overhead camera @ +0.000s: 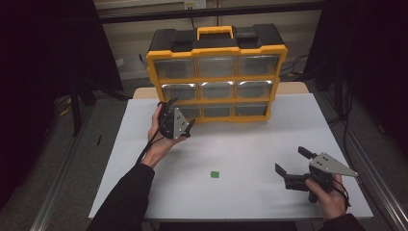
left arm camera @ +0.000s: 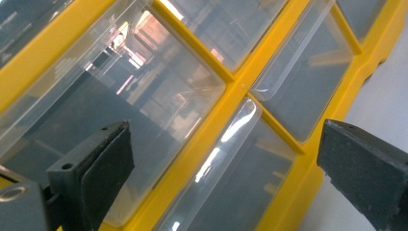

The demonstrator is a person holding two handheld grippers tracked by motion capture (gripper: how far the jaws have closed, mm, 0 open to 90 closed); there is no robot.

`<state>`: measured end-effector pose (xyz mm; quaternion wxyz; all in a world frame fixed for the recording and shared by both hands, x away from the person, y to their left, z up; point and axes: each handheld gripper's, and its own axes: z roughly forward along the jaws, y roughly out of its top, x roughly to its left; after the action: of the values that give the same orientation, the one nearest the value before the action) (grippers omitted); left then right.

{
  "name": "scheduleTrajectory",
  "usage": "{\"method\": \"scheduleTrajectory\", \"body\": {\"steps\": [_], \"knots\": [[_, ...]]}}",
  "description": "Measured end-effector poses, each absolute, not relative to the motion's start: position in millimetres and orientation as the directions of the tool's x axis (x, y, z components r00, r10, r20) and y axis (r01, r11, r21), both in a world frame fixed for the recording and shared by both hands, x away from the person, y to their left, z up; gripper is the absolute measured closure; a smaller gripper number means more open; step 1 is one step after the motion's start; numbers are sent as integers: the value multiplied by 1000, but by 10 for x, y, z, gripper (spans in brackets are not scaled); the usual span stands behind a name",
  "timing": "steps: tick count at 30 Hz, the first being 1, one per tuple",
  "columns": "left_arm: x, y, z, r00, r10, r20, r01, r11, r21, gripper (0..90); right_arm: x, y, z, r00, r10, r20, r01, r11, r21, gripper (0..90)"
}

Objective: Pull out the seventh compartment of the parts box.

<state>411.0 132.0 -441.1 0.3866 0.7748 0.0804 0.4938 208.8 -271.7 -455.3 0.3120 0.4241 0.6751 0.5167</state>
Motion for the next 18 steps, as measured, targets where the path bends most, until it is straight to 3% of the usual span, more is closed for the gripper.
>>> {"method": "scheduleTrajectory", "body": {"steps": [12, 18], "knots": [[4110, 1306, -4483, 392, 453, 801, -286, -767, 574, 92, 2088, -2719, -4555, -447, 894, 17, 250, 107, 962, 2], [4140, 1312, -4534, 394, 459, 796, -279, -766, 579, 144, 2090, -2721, -4557, -447, 894, 18, 251, 106, 962, 2]]}}
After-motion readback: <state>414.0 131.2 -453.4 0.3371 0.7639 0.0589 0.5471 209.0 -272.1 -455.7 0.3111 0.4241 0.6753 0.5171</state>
